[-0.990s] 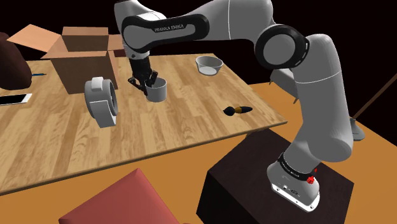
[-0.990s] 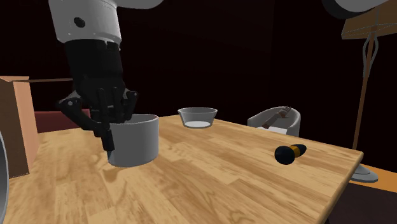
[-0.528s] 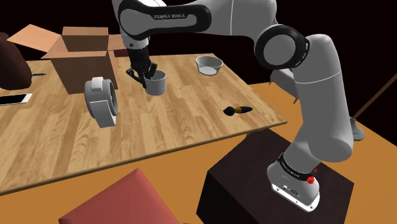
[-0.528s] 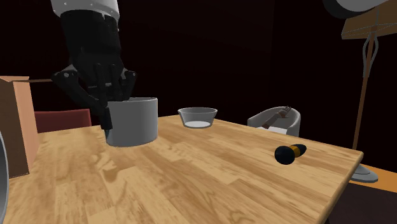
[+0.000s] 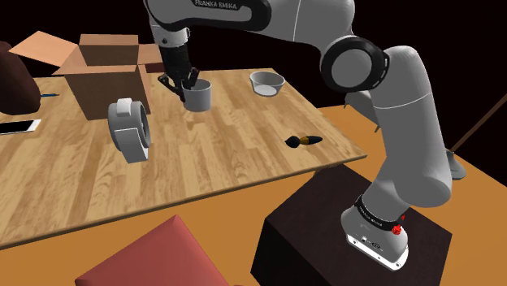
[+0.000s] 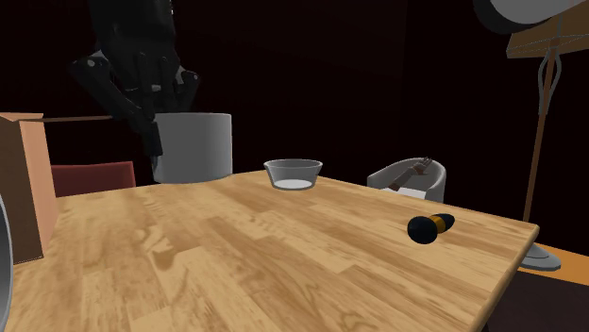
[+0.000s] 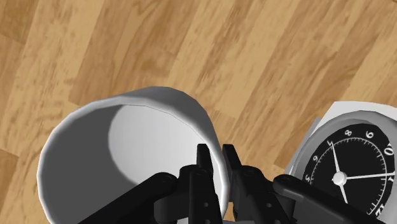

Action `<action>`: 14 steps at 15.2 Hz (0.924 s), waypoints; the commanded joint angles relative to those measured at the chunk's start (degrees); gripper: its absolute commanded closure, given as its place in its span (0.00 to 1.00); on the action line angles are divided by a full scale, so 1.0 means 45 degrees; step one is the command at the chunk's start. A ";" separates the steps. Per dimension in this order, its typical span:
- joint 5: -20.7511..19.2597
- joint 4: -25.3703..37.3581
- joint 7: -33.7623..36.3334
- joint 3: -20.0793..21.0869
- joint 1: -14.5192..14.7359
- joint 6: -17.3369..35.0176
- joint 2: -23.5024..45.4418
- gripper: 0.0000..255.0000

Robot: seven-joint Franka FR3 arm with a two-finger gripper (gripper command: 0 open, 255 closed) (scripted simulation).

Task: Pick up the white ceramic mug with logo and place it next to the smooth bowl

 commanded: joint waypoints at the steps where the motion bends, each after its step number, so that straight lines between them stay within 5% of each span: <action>1: 0.0094 -0.0774 -0.0175 0.0015 -0.0316 0.0212 -0.0564 1.00; 7: 0.0566 -0.4548 -0.1487 -0.0125 -0.2000 0.1662 -0.2958 1.00; 14: 0.0949 -0.7121 -0.3303 -0.0600 -0.3552 0.2588 -0.4742 1.00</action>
